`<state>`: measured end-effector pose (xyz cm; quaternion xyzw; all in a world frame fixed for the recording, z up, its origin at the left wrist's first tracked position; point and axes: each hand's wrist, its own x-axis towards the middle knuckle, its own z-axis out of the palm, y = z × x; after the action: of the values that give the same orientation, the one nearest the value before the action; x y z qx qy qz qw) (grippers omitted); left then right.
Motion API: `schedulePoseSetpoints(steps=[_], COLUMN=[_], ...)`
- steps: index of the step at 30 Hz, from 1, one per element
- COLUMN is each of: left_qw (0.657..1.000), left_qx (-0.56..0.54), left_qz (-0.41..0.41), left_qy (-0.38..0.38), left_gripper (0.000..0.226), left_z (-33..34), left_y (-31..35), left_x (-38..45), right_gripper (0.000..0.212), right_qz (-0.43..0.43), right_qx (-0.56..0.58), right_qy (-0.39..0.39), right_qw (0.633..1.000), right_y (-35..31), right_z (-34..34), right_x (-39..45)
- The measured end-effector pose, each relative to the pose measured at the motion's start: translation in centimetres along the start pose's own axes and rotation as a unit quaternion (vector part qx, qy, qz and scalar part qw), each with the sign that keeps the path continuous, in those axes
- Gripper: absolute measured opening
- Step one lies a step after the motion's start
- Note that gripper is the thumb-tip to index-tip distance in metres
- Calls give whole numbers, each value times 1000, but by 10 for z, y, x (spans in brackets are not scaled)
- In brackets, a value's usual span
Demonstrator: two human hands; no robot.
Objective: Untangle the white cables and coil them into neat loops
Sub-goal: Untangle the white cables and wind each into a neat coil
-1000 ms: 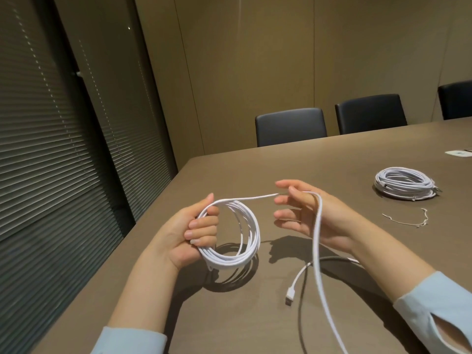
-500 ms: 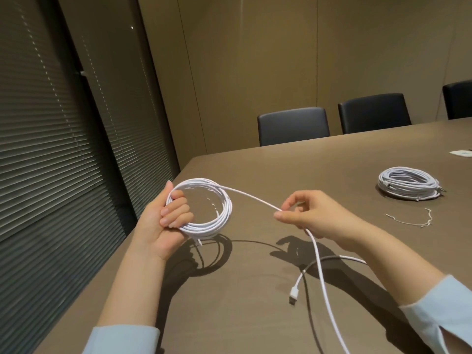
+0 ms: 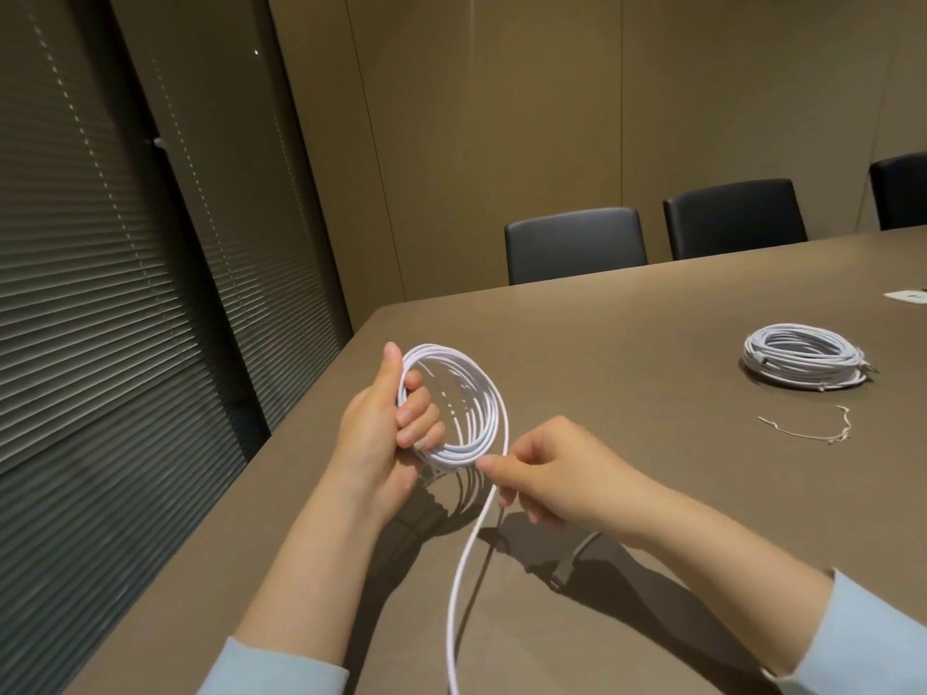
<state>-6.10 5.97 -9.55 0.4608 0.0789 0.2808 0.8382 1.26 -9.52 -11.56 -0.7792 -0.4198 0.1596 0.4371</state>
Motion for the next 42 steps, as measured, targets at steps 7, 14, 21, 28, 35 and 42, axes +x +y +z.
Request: schedulePoseSetpoints(steps=[7,14,21,28,35,42], left_qw=[999,989,989,997,951,979], left_qx=[-15,-107,-79,11,308,159], left_qz=[9,5,-4,-6,7,-88], left_qy=[37,106,128,78,20,-87], left_gripper=[41,44,43,41,43,37], left_z=[-16,-49,-55,-39,-11,-1], left_y=[5,20,14,6,-7,-5], left_x=[8,21,25,17,6,-8], right_gripper=[4,28,9,18,48,22], right_qz=[-318,-356,-424,-395,-235,-90], right_qx=[-199,-367,-502,-425,-69,229], right_qy=[120,17,40,-40,-8,8], right_qw=[919,859,753,814,969,969], right_y=[1,-7,-10,-21,-78,-75], right_z=[0,1,27,23,2,-29], right_x=[-6,-20,-30,-35,-10,25])
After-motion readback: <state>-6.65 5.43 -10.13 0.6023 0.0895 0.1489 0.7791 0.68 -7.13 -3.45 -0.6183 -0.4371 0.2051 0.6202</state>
